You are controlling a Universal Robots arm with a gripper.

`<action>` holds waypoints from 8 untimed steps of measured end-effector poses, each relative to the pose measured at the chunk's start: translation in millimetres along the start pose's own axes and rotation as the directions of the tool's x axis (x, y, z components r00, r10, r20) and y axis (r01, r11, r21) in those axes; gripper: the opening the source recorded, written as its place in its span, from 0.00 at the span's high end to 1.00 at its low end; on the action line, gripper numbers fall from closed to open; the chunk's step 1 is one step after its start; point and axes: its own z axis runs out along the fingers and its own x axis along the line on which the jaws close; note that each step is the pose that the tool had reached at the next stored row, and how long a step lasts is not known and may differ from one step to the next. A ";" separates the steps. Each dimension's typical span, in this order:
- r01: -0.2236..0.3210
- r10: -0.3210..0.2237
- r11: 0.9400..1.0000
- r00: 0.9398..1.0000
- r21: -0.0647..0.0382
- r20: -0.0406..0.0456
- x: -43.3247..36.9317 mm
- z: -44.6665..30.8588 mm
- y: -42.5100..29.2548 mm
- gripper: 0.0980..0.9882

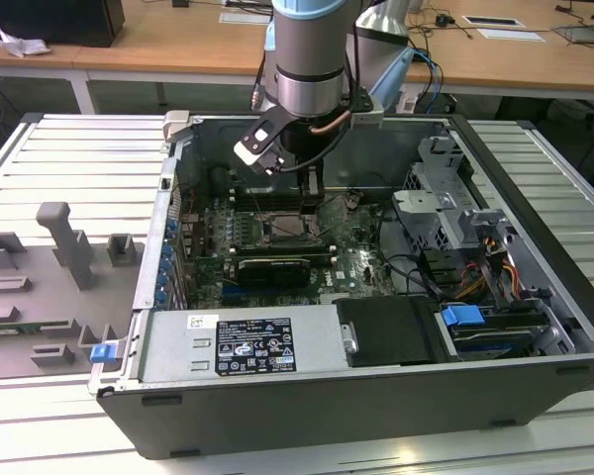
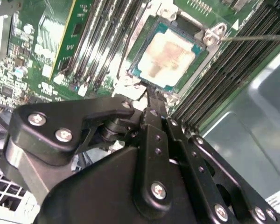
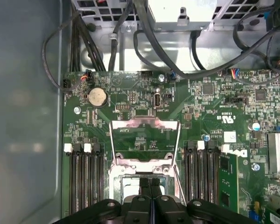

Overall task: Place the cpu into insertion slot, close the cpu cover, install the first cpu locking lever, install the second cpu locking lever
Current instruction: 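Close the cpu cover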

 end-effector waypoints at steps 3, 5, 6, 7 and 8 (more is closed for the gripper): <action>-0.001 0.001 1.000 1.000 0.001 -0.002 -0.1 -0.7 2.2 0.99; -0.001 0.001 1.000 1.000 0.001 -0.002 0.0 -4.6 2.6 0.99; -0.001 0.001 1.000 1.000 0.001 -0.002 0.1 -10.1 3.0 0.99; -0.001 0.001 1.000 1.000 0.001 -0.002 0.3 -16.1 3.5 0.99; -0.001 0.001 1.000 1.000 0.001 -0.002 0.4 -17.3 3.7 0.99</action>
